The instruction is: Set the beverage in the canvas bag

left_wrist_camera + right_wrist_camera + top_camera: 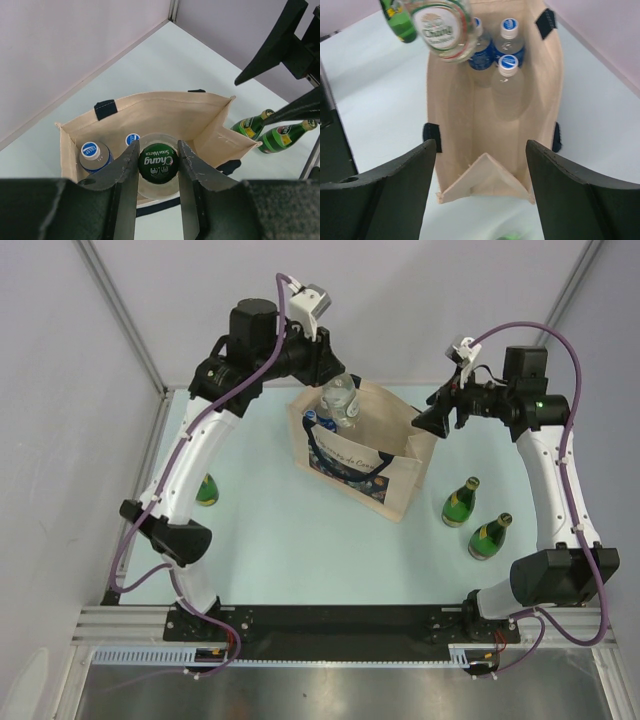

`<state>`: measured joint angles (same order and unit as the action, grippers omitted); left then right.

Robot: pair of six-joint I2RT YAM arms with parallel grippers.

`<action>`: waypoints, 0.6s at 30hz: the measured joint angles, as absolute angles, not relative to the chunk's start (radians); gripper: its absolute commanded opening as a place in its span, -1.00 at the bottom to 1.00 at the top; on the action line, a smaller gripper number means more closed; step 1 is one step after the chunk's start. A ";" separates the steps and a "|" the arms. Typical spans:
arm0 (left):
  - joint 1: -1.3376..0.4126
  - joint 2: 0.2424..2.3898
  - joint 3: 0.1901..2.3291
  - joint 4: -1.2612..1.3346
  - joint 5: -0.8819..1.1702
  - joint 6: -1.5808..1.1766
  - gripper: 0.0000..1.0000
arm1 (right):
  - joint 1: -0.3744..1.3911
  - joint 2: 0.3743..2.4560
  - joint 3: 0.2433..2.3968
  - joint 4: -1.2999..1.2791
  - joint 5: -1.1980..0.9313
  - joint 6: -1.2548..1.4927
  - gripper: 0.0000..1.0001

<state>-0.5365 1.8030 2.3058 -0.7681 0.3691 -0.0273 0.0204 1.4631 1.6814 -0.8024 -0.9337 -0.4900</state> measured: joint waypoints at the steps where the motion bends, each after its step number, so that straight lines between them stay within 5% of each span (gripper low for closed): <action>1: -0.538 1.811 2.306 -0.764 0.366 -0.027 -1.00 | 0.025 1.464 1.675 -0.805 -0.953 -0.492 0.54; 18: -0.549 1.824 2.236 -0.738 0.268 -0.015 -1.00 | 0.352 1.543 1.640 -0.916 -0.799 -0.649 0.34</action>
